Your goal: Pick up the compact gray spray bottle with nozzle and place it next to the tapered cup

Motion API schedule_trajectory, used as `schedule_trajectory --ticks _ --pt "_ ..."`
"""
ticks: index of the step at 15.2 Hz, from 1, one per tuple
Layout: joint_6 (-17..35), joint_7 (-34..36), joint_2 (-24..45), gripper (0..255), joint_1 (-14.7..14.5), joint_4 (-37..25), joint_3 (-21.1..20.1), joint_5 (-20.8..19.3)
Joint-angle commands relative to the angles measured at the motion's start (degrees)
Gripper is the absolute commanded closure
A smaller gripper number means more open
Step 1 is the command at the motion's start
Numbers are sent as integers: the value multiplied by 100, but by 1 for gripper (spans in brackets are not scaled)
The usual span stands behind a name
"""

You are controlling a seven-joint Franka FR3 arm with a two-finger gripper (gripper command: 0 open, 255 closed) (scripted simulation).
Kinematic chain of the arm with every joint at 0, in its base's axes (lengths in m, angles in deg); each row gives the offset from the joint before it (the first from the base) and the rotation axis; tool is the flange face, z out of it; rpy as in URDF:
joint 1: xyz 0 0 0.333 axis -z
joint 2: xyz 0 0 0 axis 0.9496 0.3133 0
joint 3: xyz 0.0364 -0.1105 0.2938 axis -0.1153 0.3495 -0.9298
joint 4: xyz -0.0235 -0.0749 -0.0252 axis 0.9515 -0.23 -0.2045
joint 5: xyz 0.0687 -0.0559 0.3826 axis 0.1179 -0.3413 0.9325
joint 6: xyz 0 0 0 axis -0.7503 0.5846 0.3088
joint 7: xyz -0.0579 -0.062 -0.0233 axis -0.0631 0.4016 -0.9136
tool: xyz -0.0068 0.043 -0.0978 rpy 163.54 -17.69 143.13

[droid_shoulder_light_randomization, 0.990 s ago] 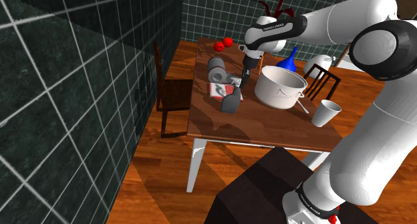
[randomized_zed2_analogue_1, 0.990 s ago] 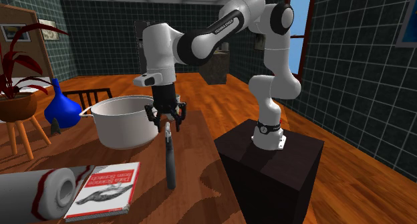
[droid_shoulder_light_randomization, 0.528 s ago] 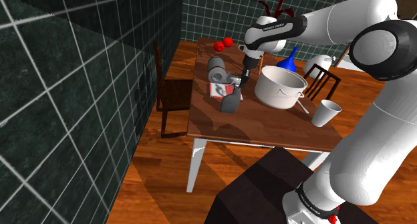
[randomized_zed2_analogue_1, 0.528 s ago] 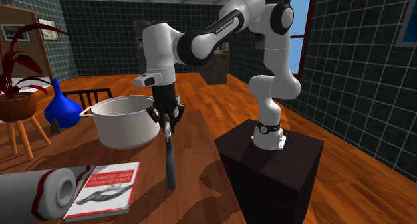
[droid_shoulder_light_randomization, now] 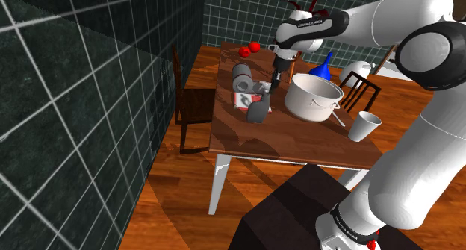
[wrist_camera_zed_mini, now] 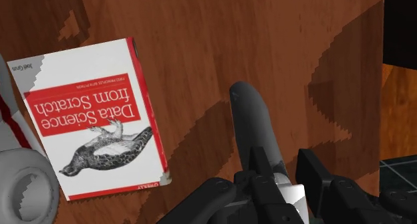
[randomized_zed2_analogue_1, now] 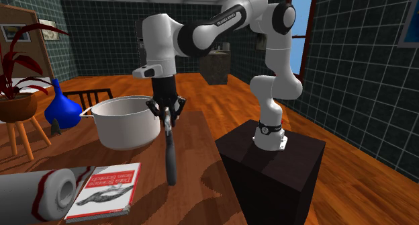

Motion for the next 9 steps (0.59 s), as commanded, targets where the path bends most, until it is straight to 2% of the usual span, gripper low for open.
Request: schedule_trajectory --ticks 1,9 --pt "-153 31 -43 255 -4 -115 1 -27" --pt "-738 118 -165 255 -9 -595 8 -106"
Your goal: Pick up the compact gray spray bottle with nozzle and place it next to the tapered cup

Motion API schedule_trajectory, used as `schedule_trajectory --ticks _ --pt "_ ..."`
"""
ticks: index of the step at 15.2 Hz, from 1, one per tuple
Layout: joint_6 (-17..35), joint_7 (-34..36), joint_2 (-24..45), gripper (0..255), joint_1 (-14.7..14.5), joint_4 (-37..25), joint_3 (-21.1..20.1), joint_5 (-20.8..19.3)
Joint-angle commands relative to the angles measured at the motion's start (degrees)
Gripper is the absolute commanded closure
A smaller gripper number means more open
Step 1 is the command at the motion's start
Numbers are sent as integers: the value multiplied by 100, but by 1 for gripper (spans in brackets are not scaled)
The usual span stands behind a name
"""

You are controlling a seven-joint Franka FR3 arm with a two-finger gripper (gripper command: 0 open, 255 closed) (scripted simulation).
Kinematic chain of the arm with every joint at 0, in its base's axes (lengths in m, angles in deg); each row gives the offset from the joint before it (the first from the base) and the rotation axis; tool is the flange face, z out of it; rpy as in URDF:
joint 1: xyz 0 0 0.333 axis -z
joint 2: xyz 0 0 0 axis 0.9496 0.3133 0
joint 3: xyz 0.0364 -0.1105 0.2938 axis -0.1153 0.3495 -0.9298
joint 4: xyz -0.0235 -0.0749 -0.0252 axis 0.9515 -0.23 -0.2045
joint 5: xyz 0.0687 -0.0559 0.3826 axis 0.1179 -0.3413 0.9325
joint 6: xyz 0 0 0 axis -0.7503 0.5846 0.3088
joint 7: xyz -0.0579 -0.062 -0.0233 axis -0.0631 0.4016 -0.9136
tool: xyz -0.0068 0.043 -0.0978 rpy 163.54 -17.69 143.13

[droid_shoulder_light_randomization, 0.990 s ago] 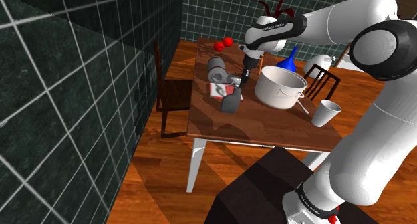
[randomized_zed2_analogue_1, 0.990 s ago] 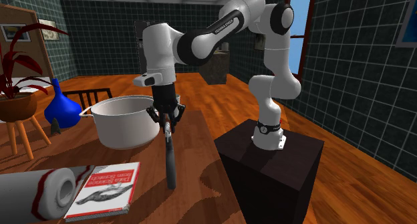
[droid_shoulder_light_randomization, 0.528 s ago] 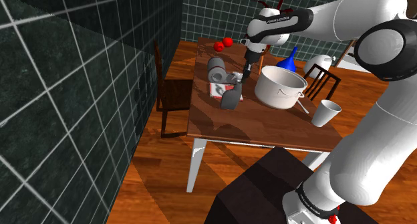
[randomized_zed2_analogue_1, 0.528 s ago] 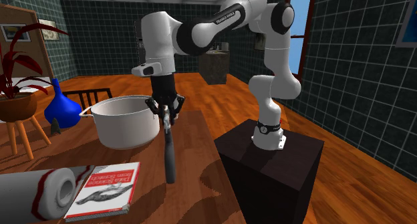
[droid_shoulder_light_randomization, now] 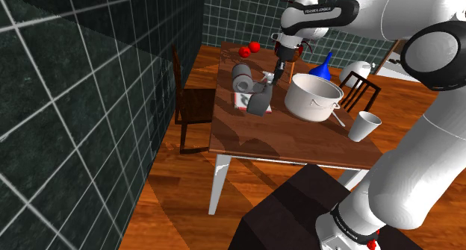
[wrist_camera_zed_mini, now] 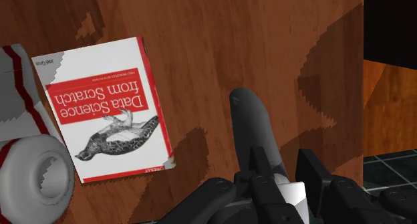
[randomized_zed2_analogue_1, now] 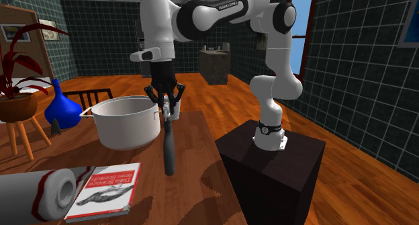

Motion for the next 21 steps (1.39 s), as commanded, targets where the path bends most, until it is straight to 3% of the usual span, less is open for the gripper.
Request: schedule_trajectory --ticks 1,21 --pt "-144 25 -30 255 -4 -118 -1 -18" --pt "-1719 104 87 255 52 -1800 37 9"
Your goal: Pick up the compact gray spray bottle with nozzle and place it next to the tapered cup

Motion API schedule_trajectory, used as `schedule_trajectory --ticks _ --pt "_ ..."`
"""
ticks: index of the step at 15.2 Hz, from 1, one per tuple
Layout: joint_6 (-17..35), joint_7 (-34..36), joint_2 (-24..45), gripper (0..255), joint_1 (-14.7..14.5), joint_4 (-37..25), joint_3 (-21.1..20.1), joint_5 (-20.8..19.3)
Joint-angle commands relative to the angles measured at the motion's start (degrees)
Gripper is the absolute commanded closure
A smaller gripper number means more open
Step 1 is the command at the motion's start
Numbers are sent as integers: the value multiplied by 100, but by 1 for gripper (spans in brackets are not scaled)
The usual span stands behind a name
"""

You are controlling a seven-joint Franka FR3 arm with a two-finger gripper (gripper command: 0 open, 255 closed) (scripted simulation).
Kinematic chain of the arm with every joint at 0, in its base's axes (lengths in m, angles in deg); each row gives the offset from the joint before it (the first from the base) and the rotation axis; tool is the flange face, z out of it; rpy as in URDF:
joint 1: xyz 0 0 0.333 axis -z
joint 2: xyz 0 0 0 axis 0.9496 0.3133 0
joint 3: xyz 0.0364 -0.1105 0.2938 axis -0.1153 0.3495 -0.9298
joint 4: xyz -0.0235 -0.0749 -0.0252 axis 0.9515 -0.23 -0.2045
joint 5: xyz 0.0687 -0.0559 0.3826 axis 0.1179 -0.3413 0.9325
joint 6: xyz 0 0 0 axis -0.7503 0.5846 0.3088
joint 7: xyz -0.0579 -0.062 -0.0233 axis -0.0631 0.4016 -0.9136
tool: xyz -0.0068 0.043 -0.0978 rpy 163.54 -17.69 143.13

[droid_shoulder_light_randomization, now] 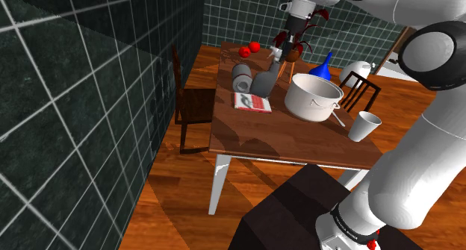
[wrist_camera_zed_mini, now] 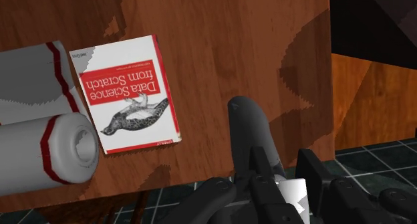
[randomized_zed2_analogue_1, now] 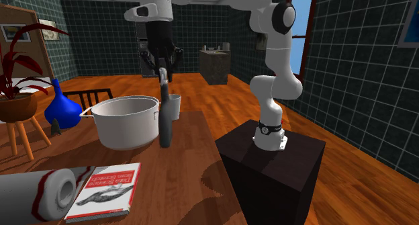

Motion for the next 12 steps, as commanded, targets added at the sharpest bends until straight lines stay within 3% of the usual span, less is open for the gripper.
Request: schedule_trajectory --ticks 1,12 --pt "-173 -6 52 255 16 -218 9 22" --pt "-1192 -42 461 255 164 -1600 69 218"
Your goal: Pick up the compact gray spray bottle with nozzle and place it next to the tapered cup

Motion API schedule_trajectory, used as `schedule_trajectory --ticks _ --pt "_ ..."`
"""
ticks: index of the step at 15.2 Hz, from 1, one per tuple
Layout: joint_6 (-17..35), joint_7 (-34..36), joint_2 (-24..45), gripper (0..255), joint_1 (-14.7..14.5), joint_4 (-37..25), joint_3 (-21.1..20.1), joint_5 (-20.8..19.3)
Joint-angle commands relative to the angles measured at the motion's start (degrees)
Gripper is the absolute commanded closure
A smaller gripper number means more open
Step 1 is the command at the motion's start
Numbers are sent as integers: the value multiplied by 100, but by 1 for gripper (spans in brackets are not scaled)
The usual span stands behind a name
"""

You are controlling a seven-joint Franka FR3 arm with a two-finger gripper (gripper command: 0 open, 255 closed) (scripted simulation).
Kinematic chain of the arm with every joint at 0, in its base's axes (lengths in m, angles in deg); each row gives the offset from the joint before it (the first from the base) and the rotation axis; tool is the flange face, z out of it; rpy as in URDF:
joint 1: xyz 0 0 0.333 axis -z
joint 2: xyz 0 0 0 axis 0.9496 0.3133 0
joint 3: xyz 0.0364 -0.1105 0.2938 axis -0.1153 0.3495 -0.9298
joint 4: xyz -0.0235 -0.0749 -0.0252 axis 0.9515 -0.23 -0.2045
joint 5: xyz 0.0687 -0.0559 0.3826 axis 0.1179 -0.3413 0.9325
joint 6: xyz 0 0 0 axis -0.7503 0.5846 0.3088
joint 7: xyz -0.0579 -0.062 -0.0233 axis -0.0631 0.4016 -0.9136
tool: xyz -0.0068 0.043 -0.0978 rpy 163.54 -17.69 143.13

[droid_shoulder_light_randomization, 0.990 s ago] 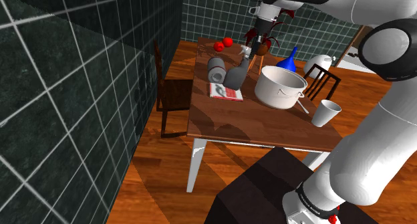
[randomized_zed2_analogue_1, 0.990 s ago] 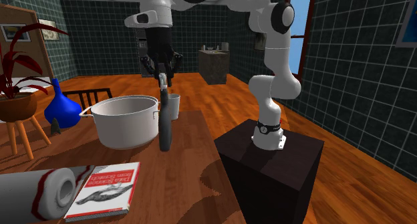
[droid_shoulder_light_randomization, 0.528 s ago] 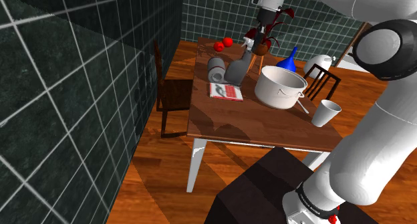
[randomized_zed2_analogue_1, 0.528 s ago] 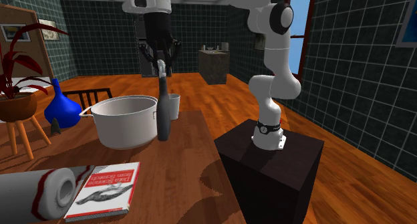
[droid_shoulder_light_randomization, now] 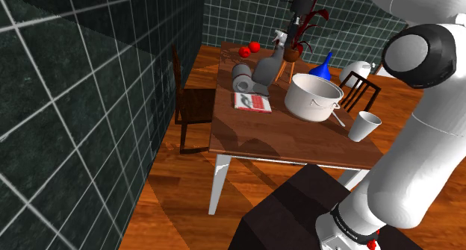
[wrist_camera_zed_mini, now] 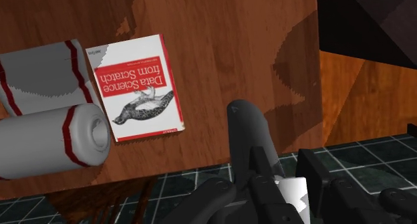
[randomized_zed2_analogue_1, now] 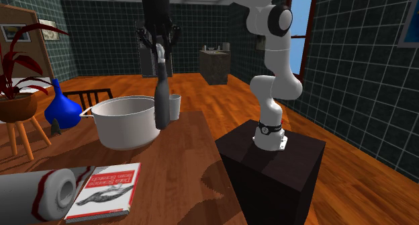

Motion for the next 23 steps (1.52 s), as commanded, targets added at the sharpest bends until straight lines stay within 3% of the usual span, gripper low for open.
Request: schedule_trajectory --ticks 1,7,12,17,23 --pt "-182 5 59 255 25 -234 7 32" --pt "-876 -35 486 255 231 -1312 52 263" --pt "-1591 -52 1033 255 564 -2539 68 584" --pt "-1125 -510 -45 255 440 -1027 240 42" --pt "-936 -1069 -871 255 602 -65 443 -400"
